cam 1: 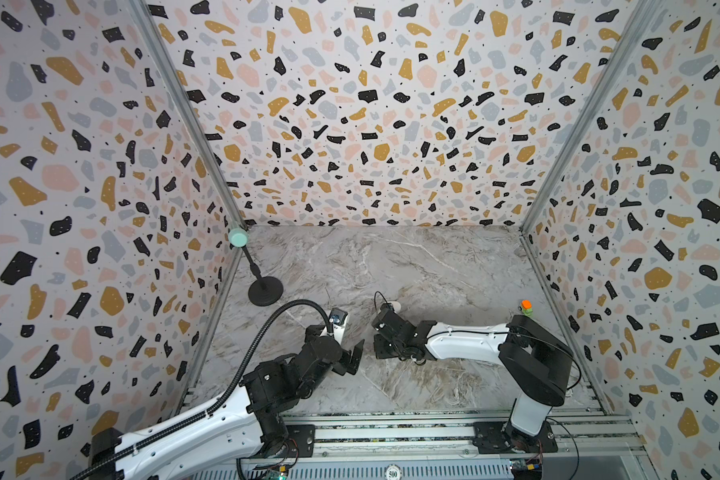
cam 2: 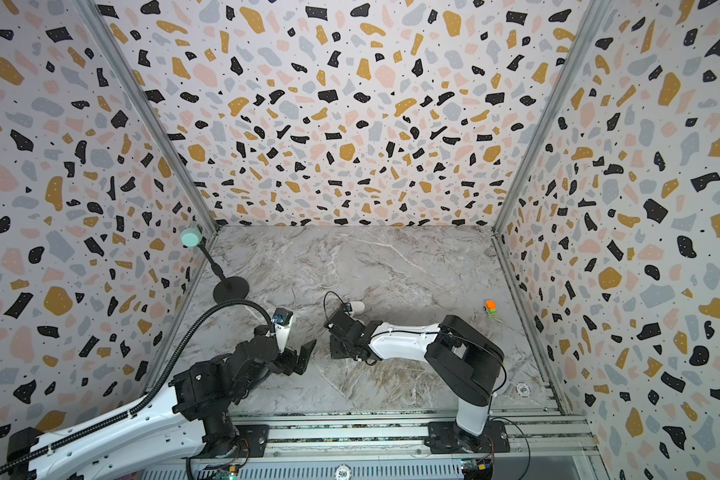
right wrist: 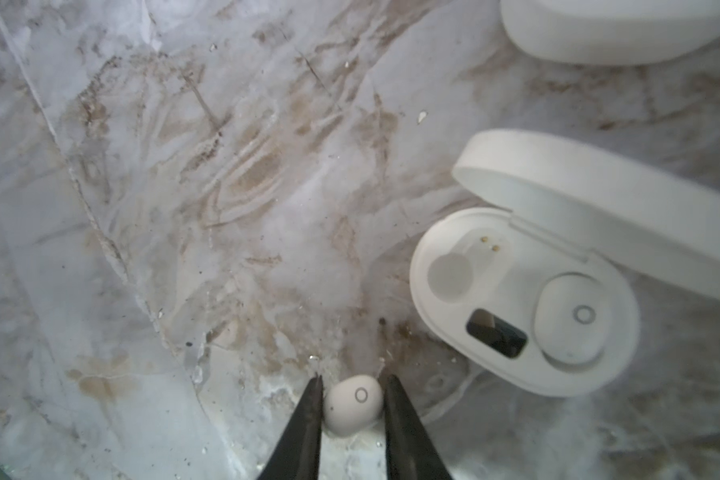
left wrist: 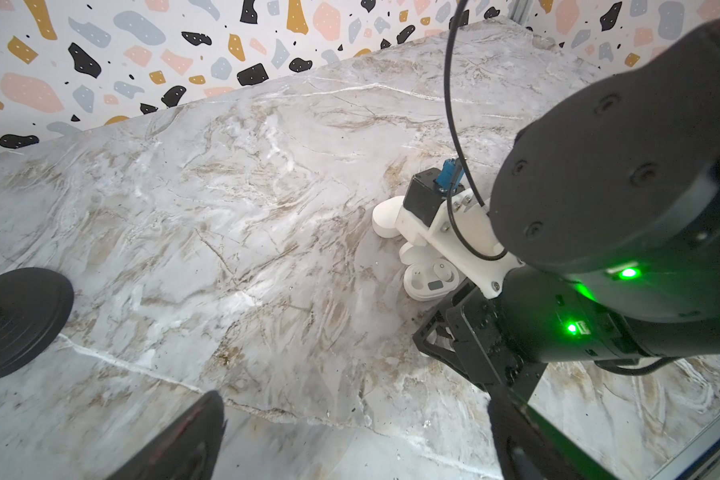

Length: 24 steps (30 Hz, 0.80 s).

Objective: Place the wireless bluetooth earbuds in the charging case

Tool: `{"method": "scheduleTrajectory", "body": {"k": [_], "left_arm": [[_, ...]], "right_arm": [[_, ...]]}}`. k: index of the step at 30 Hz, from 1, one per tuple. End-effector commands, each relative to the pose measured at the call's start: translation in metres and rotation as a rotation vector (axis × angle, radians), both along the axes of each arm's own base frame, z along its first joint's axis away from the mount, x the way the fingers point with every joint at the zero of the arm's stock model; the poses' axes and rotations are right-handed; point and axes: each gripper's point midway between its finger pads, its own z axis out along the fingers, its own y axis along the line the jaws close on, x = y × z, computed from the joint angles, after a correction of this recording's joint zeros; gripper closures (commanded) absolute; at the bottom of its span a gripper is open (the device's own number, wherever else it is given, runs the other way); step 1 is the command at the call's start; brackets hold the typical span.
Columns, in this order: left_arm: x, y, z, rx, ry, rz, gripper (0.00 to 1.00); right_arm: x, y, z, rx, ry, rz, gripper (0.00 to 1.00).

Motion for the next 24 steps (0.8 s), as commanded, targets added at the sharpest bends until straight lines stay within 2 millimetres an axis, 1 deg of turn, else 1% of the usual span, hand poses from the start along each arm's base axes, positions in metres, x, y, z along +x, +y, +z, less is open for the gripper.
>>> {"method": "scheduleTrajectory", "body": {"k": [1,12,19,24], "left_arm": [[0.002,-0.006,0.005,-0.023,-0.014,-0.015,0.00],[0.002,-0.007,0.004,-0.022,-0.011,-0.018,0.00],[0.001,-0.007,0.002,-0.021,-0.008,-0.021,0.00],[0.000,-0.010,0.000,-0.020,-0.001,-0.039,0.00]], "right_arm": [[0.006,0.000,0.019,0.036,-0.054,-0.003,0.73],[0.006,-0.005,0.024,0.048,-0.087,-0.004,0.73],[0.012,-0.008,0.032,0.035,-0.131,-0.013,0.73],[0.018,-0.014,0.035,0.011,-0.164,-0.023,0.73]]}}
